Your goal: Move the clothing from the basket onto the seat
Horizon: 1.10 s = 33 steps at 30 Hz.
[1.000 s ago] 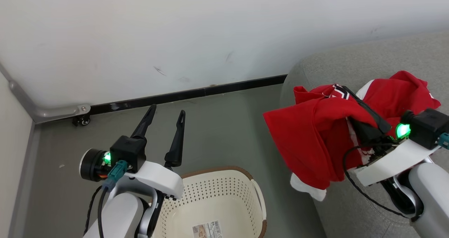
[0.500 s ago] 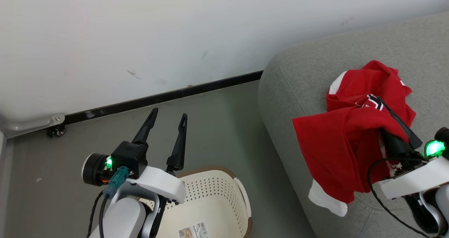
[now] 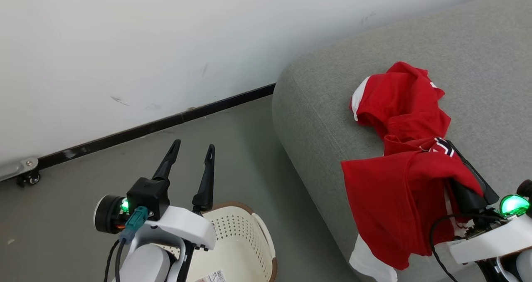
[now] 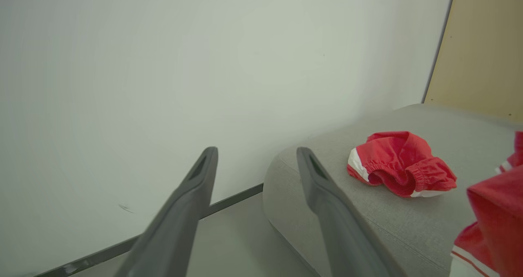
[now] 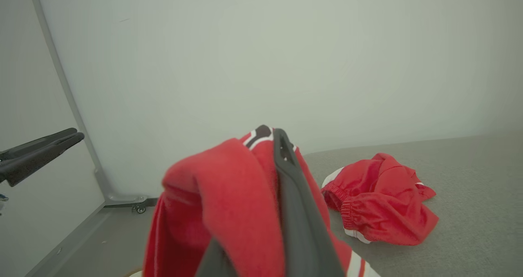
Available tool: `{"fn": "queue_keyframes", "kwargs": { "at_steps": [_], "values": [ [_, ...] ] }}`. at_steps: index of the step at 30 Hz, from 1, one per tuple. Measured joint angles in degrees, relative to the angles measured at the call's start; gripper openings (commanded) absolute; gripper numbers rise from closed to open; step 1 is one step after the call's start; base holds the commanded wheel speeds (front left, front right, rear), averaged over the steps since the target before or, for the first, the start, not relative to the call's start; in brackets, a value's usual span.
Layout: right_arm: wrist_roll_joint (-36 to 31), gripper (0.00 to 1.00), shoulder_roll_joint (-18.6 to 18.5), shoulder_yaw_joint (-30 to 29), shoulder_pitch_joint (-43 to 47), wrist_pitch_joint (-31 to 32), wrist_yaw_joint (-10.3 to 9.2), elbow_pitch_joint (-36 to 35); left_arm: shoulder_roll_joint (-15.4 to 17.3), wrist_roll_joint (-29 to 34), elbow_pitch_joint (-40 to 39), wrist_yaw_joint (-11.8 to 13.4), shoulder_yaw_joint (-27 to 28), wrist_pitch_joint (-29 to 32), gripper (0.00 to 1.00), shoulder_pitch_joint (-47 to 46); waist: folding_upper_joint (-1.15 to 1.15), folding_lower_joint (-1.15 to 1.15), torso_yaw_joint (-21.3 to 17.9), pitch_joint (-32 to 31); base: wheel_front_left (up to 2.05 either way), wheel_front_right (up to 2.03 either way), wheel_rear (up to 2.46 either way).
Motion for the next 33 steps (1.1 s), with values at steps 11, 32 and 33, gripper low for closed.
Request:
{"fn": "queue_keyframes", "kwargs": {
  "at_steps": [11,32,33],
  "values": [
    [0.00,0.00,1.60,0.49,0.34,2.75,0.00,-2.58,1.16,0.10,-1.10,1.46,2.30,-0.01,1.00,2.24,0.00,0.00,-3.30,0.54,0.00,0.00,0.00],
    [3.49,0.00,-1.00,-2.81,-25.86,11.79,0.00,3.02,4.75,1.76,-2.31,2.00,3.16,-0.07,1.00,2.99,0.00,0.00,-4.35,5.79,0.00,0.00,0.00],
    [3.76,0.00,-1.20,-3.50,-27.32,12.18,0.00,3.86,4.87,1.76,-2.35,2.00,3.18,-0.07,1.00,2.99,0.00,0.00,-4.35,6.13,0.00,0.00,0.00]
  ]
}}
